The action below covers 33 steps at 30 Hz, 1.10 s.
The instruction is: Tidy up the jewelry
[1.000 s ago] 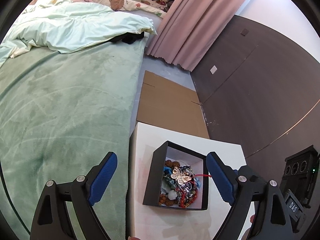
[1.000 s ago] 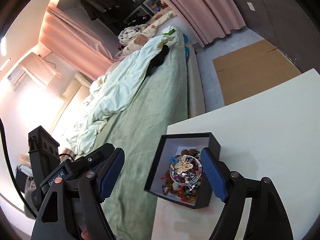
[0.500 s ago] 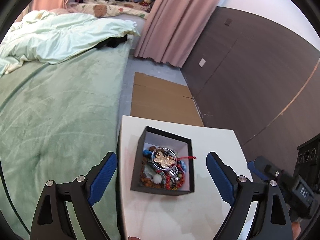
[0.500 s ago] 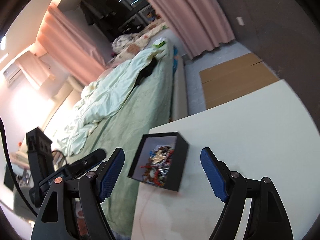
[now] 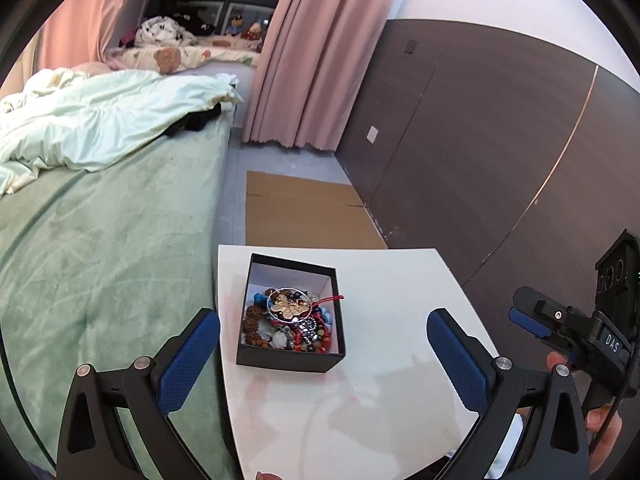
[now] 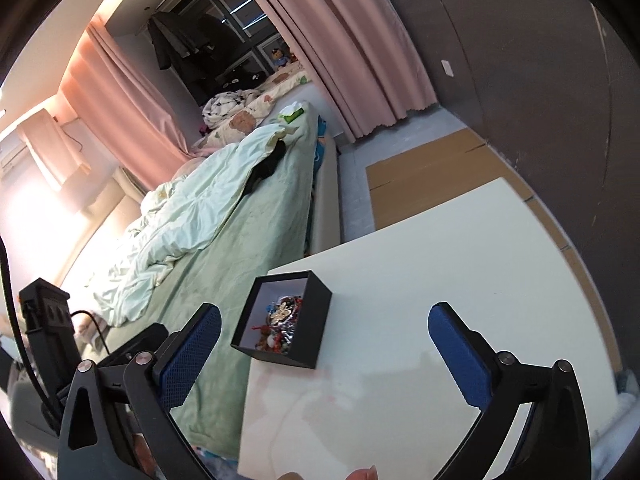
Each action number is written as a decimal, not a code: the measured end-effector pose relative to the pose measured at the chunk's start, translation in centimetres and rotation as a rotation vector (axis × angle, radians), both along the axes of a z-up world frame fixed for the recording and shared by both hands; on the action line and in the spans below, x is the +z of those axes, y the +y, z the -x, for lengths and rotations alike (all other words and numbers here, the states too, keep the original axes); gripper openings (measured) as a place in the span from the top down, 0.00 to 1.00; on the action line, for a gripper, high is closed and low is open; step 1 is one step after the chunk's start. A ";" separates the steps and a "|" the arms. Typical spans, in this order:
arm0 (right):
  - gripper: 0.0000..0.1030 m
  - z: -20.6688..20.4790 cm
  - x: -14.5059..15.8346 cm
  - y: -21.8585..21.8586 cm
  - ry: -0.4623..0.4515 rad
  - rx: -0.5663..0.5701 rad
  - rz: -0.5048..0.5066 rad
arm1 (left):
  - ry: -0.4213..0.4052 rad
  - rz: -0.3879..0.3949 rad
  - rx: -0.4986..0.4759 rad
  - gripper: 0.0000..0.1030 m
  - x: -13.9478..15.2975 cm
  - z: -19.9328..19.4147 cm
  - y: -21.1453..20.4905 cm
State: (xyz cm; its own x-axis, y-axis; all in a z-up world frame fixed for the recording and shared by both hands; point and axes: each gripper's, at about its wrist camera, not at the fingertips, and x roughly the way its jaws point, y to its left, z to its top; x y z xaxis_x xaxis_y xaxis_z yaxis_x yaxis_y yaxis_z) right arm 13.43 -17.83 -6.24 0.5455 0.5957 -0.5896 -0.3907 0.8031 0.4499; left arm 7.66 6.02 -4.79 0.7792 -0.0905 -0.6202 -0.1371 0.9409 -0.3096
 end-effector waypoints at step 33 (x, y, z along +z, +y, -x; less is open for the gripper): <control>0.00 6.9 1.2 -6.6 -0.085 0.016 0.113 | -0.107 -0.196 -0.038 0.00 2.1 5.1 -5.4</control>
